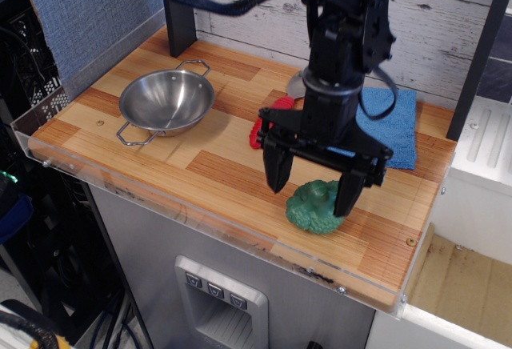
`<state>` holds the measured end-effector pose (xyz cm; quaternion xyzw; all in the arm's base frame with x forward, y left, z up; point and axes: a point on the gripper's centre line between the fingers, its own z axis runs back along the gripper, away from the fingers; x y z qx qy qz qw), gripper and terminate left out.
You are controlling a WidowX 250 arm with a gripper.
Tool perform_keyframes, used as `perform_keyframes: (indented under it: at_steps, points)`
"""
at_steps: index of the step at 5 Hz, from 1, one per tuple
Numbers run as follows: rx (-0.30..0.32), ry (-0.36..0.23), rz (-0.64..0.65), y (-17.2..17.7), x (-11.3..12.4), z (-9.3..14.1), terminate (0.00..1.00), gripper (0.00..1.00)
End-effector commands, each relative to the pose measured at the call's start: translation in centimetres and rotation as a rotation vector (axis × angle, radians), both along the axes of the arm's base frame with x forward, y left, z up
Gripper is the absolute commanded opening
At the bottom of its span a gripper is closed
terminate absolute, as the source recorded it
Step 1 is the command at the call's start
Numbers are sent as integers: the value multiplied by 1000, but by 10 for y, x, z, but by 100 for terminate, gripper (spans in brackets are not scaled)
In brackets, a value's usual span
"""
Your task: Move the green vegetable from right side to left side
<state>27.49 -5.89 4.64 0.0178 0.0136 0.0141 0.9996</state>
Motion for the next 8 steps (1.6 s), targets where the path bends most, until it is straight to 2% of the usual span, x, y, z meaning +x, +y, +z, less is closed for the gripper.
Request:
perform_keyframes:
  at_steps: [1,2,4,5,6,7,8]
  points:
    - [17,-19,-7,2,1,4,0,100]
    - [23,-12,-13,0,1,1,0,0]
    - [22,-8,-21,-2,1,1,0,0]
    - [7,-40,-35,2,5,26,0,0]
    - [-4,-108,52,34,14,73,0,0]
    - [15,-133,115,75,20,88,0,0]
    - [57,-117,177,124,24,87,0,0]
